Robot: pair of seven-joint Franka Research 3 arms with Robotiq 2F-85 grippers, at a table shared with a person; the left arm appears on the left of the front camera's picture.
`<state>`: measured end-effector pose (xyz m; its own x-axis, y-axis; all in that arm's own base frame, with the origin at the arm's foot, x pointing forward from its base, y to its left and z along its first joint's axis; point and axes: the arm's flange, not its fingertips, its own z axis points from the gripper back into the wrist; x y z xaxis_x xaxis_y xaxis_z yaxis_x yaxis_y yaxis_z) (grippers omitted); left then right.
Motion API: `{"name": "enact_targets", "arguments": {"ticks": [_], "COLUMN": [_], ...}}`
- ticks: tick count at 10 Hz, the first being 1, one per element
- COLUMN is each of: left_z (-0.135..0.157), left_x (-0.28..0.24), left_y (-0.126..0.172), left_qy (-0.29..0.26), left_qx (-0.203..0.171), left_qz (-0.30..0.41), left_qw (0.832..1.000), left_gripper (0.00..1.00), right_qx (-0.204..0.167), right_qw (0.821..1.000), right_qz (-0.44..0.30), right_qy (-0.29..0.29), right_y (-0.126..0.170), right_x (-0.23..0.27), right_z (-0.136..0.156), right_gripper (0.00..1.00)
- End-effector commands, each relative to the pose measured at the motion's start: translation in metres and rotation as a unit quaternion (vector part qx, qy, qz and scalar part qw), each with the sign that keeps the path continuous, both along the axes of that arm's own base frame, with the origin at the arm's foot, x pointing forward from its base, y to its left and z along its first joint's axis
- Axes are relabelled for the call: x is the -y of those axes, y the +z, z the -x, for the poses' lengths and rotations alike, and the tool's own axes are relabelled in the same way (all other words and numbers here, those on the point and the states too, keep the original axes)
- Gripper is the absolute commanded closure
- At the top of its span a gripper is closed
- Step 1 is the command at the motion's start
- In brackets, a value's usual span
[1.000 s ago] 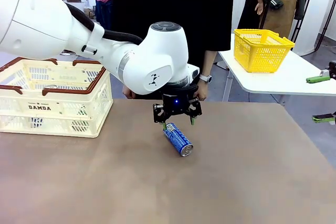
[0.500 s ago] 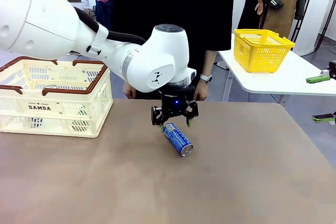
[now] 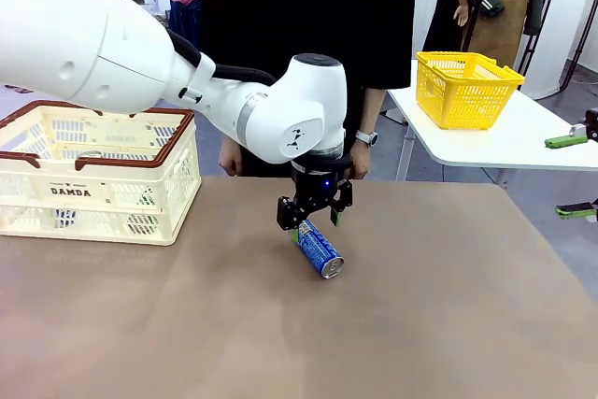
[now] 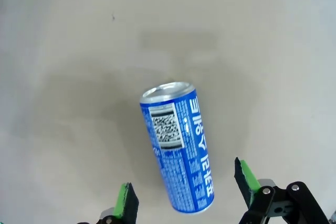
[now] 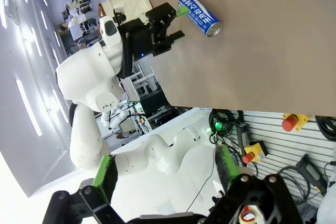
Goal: Place the drinks into the Shopping basket.
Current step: Pick up one drink and place it into the Shopping basket.
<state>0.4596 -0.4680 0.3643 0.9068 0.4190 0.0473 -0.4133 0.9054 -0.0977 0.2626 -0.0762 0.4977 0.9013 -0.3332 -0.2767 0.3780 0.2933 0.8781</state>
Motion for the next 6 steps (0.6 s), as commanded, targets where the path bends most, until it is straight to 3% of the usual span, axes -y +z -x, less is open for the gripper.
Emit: {"name": "enact_targets", "arguments": {"ticks": [1, 6], "left_z": [-0.007, -0.014], "left_x": [0.003, 0.000], "left_y": [-0.011, -0.064], "left_qy": [0.017, 0.012], "left_qx": [-0.002, -0.055], "left_qz": [-0.011, 0.005], "left_qw": [1.000, 0.998], "left_gripper": [0.00, 0.00], "right_qx": [0.007, 0.007], "right_qw": [1.000, 1.000], "right_qz": [-0.013, -0.013], "right_qy": [-0.001, -0.001], "right_y": [0.003, 0.003], "right_x": [-0.001, -0.001], "right_z": [-0.002, -0.002], "right_gripper": [0.00, 0.00]}}
